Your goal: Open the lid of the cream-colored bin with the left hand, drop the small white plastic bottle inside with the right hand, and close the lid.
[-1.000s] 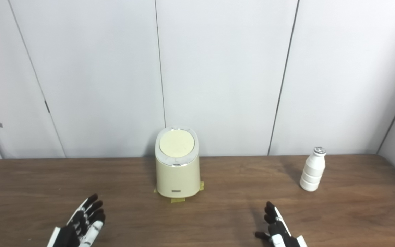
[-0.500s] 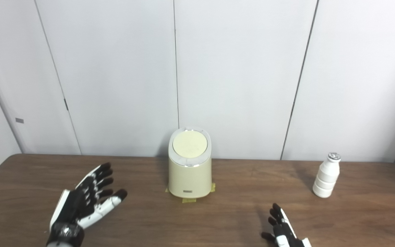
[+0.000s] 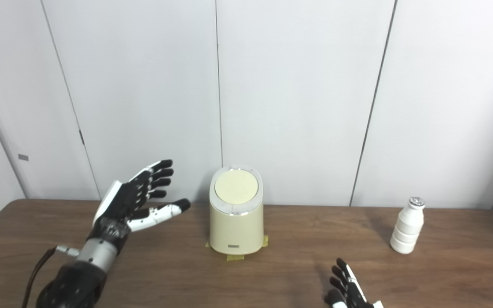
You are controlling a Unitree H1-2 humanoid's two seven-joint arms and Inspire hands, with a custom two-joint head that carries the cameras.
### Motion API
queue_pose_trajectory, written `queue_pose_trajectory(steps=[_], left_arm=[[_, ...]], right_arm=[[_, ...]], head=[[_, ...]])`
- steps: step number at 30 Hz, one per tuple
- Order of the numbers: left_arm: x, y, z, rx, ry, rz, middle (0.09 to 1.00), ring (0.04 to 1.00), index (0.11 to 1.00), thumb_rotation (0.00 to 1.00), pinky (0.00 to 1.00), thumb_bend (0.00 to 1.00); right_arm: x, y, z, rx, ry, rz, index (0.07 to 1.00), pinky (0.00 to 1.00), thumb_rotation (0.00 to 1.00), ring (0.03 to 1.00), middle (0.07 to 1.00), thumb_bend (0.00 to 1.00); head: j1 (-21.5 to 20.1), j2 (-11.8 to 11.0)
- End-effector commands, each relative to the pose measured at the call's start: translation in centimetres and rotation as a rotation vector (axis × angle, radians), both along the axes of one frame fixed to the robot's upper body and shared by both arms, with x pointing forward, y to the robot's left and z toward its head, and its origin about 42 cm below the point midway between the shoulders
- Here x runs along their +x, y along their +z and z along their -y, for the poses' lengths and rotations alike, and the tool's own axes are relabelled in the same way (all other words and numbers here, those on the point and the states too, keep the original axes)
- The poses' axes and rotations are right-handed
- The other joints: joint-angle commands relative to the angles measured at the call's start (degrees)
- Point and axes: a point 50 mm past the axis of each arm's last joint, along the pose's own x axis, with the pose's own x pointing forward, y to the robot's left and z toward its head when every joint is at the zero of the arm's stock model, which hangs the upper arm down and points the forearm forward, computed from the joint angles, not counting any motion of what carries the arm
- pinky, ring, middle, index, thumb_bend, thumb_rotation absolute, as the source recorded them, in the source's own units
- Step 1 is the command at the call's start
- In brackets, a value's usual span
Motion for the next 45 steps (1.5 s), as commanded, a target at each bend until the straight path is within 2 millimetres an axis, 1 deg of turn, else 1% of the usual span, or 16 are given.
queue_pose_trajectory(steps=[1,4,8,13,17,19,21,23,26,27,29,32,35,38,41,45], left_arm=[[1.3,3.0,1.0,0.029,-0.01,0.073,0.877,0.862,0.909,0.29,0.81,0.81],[2.7,4.4,1.9,0.058,-0.016,0.079,0.874,0.861,0.906,0.29,0.81,0.83],[4.7,6.0,2.8,0.102,-0.014,0.076,0.873,0.843,0.897,0.27,0.76,0.87],[6.6,7.1,3.9,0.161,-0.04,0.052,0.897,0.846,0.908,0.22,0.74,0.86],[8.5,7.8,4.8,0.279,-0.03,0.021,0.899,0.836,0.916,0.24,0.7,0.88],[9.3,8.3,5.2,0.339,-0.035,0.008,0.903,0.842,0.924,0.23,0.69,0.89],[9.9,8.7,5.6,0.406,-0.041,0.0,0.917,0.853,0.918,0.22,0.68,0.9],[10.7,9.2,6.1,0.496,-0.043,-0.015,0.927,0.859,0.91,0.23,0.68,0.91],[11.4,9.9,6.5,0.585,-0.04,-0.029,0.93,0.882,0.909,0.26,0.7,0.93],[11.7,10.1,6.8,0.611,-0.036,-0.028,0.922,0.88,0.903,0.26,0.7,0.94],[12.2,10.8,7.2,0.671,-0.018,-0.017,0.911,0.884,0.888,0.24,0.71,0.95],[12.7,11.6,8.0,0.729,-0.002,0.001,0.92,0.889,0.887,0.22,0.7,0.95],[13.1,12.0,8.6,0.787,0.007,0.021,0.938,0.908,0.899,0.22,0.73,0.95],[13.6,11.8,9.4,0.851,0.018,0.041,0.937,0.906,0.907,0.23,0.73,0.95],[14.1,11.6,10.1,0.913,0.018,0.058,0.936,0.892,0.898,0.24,0.7,0.95],[14.5,11.2,10.9,0.948,0.01,0.076,0.928,0.889,0.873,0.22,0.72,0.96]], right_arm=[[0.4,0.4,-0.6,0.012,0.022,0.012,0.965,0.76,0.88,0.911,0.947,0.55],[0.4,0.4,-0.7,0.013,0.022,0.011,0.964,0.76,0.87,0.908,0.942,0.55],[0.4,0.5,-0.9,0.006,0.019,0.01,0.962,0.75,0.88,0.898,0.938,0.55],[0.3,0.5,-1.0,0.004,0.023,0.002,0.963,0.76,0.9,0.897,0.928,0.56],[0.2,0.5,-1.2,0.003,0.032,0.003,0.962,0.78,0.91,0.903,0.925,0.56],[0.1,0.5,-1.2,0.006,0.033,0.001,0.95,0.79,0.91,0.908,0.929,0.57],[0.0,0.5,-1.2,-0.01,0.032,0.001,0.933,0.78,0.93,0.909,0.933,0.59],[-0.1,0.6,-1.4,-0.025,0.035,0.008,0.923,0.77,0.94,0.906,0.935,0.58],[-0.2,0.6,-1.5,-0.02,0.038,0.012,0.912,0.76,0.96,0.897,0.936,0.56],[-0.3,0.5,-1.5,-0.015,0.038,0.012,0.908,0.76,0.95,0.894,0.935,0.56],[-0.4,0.4,-1.6,-0.015,0.038,0.011,0.913,0.76,0.94,0.894,0.936,0.56],[-0.5,0.4,-1.7,-0.031,0.036,0.005,0.921,0.76,0.95,0.896,0.935,0.57],[-0.6,0.4,-1.8,-0.037,0.036,0.001,0.927,0.75,0.96,0.893,0.926,0.57],[-0.7,0.4,-2.0,-0.037,0.035,-0.002,0.93,0.75,0.97,0.888,0.918,0.56],[-0.7,0.4,-2.3,-0.036,0.033,-0.002,0.929,0.75,0.97,0.876,0.904,0.56],[-0.7,0.5,-2.7,-0.038,0.027,0.007,0.923,0.73,0.96,0.865,0.895,0.53]], head=[[0.0,0.0],[-0.3,0.2],[-0.7,0.5],[-1.1,0.9],[-0.9,1.2],[-1.0,1.4],[-1.0,1.6],[-1.2,1.8],[-1.3,2.0],[-1.3,2.0],[-1.4,2.1],[-1.4,2.3],[-1.5,2.3],[-1.6,2.5],[-1.9,2.8],[-2.0,3.0]])
